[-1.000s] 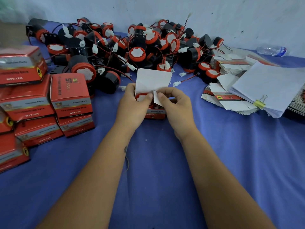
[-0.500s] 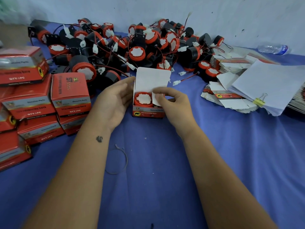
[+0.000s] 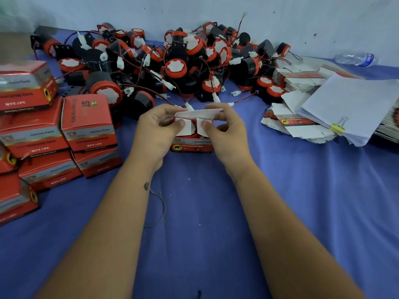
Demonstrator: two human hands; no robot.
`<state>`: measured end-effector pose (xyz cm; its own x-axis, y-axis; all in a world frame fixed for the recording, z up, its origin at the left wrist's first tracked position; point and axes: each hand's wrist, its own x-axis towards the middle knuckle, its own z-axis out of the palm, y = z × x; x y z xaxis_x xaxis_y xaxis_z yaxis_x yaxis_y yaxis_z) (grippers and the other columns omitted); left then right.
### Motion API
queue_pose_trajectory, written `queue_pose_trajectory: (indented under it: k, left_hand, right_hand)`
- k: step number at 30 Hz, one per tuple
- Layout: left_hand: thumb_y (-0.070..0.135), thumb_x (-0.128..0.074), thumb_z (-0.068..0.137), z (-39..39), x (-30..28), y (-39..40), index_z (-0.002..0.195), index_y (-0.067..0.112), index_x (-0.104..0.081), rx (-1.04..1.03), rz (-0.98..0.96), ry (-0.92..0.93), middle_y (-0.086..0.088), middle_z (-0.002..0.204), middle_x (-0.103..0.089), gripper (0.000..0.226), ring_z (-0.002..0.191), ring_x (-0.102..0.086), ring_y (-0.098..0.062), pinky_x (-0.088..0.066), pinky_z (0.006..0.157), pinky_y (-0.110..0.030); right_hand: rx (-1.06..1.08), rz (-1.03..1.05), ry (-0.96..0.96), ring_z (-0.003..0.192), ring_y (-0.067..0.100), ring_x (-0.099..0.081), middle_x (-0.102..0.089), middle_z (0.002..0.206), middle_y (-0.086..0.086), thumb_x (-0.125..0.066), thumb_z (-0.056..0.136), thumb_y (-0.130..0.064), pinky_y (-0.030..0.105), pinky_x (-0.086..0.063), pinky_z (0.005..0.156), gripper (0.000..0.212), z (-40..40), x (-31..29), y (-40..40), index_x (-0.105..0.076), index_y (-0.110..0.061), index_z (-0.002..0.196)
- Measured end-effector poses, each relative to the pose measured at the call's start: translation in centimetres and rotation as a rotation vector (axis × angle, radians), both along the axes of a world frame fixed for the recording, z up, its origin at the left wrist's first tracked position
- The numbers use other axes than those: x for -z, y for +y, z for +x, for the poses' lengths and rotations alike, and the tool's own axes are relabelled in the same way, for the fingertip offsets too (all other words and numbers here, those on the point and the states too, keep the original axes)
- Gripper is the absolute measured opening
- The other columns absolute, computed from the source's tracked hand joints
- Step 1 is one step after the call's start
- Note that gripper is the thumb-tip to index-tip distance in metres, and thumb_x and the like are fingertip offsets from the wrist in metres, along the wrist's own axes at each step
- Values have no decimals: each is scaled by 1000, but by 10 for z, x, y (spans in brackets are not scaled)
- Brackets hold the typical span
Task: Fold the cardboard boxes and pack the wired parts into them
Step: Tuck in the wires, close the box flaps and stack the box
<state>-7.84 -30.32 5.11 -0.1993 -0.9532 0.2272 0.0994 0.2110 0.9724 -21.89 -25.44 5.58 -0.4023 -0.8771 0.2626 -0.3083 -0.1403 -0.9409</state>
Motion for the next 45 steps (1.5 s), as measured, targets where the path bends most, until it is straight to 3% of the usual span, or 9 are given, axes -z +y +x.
queue_pose_trajectory:
  k: [4,11,15,19,22,26,32,36,45]
  left_hand:
    - [-9,-61,91,3,0,-1,87,18,-71,31,1,-2,3,105,-72,29,98,-69,-4,-54,88,-22]
    - [-16,-45,91,10,-4,-5,93,6,-75,117,73,-52,6,108,-72,37,97,-68,-2,-53,74,-13]
    - [-23,-33,80,15,-7,-10,72,21,-77,172,124,-116,13,106,-71,63,109,-63,-2,-51,73,-9]
    - [5,-57,92,16,-5,-8,82,28,-77,177,86,-208,18,115,-70,33,115,-57,4,-49,81,-11]
    - [11,-57,98,20,1,0,89,28,-70,214,-40,-287,19,129,-61,22,113,-57,8,-50,76,-10]
    - [15,-52,102,19,3,3,100,33,-67,184,-120,-338,19,139,-53,23,125,-51,-3,-47,87,-13]
    - [10,-56,99,22,5,13,109,29,-70,81,-201,-327,15,141,-54,25,133,-43,0,-44,100,-14]
    - [4,-64,93,31,0,10,116,27,-69,229,-100,-312,17,141,-54,33,135,-43,0,-42,111,-33]
    - [18,-74,83,39,1,1,127,29,-65,296,-124,-392,23,144,-50,46,135,-36,11,-39,114,-30]
  right_hand:
    - [-29,-16,-107,65,10,-55,-68,81,-8,-60,92,-7,18,-47,56,27,0,-1,2,-71,-29,84]
    - [-184,33,-300,70,8,-68,-74,81,-2,-47,91,6,18,-50,54,35,-11,-3,4,-74,-16,90]
    - [-276,135,-261,82,14,-70,-76,90,1,-43,94,4,22,-55,71,42,-24,-4,3,-77,-20,87]
    - [-322,176,-246,95,18,-66,-70,114,8,-54,82,-17,32,-52,86,24,-29,-9,4,-77,-14,90]
    - [-324,196,-184,110,30,-61,-68,117,10,-64,67,-36,36,-52,96,44,-31,-10,6,-76,-10,101]
    - [-354,167,-91,113,11,-61,-63,127,-5,-66,90,-21,30,-49,99,22,-28,-4,12,-74,-23,110]
    - [-369,166,194,132,1,-42,-41,148,-10,-81,78,-25,24,-44,103,59,-22,-1,16,-59,-31,132]
    - [-360,137,199,118,0,-52,-47,127,-24,-79,80,-20,13,-44,96,56,-20,-2,17,-60,-24,132]
    - [-335,97,168,106,1,-57,-55,126,-8,-79,80,-13,16,-47,95,53,-19,0,15,-62,-20,130]
